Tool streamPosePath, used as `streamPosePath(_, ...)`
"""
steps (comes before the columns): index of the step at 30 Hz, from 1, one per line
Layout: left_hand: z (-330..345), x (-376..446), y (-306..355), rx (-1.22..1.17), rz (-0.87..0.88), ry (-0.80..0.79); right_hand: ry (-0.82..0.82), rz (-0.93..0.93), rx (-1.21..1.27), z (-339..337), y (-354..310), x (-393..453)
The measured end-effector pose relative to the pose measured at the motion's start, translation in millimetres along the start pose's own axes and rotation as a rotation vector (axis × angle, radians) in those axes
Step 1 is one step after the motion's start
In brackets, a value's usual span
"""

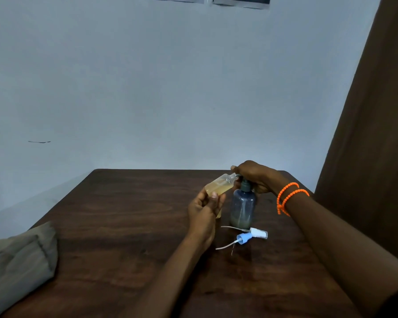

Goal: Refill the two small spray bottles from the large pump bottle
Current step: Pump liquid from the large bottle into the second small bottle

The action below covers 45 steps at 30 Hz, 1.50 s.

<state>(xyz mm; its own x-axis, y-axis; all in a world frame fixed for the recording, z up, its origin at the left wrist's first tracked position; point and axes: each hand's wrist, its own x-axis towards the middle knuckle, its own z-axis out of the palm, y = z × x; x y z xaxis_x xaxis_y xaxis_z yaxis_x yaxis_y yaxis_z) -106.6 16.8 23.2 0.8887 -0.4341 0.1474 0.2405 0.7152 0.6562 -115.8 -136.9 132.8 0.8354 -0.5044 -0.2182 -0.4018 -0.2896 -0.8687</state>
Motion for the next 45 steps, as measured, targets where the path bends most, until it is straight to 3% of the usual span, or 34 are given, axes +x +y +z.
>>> streamPosePath(3, 1, 0, 0, -0.002, 0.006, 0.009, 0.009, -0.013, 0.076, 3, 8, 4)
streamPosePath(9, 0, -2, -1, -0.008, -0.001, 0.005, 0.006, 0.034, -0.076, -7, 1, -1)
streamPosePath(15, -1, 1, -1, -0.011, 0.015, 0.042, -0.02, 0.005, 0.138, 2, 10, 8)
streamPosePath(26, -1, -1, 0, -0.01, 0.01, 0.03, 0.035, -0.016, 0.018, 0, 6, 3)
streamPosePath(35, -1, -1, -2, -0.012, -0.021, 0.023, -0.028, 0.077, -0.118, -9, 1, 7)
streamPosePath(40, -3, 4, -2, -0.034, -0.005, 0.04, -0.007, 0.006, 0.077, 1, 11, 10)
streamPosePath(45, -1, 2, 1, -0.037, 0.008, 0.04, 0.006, -0.024, 0.082, -1, 11, 7)
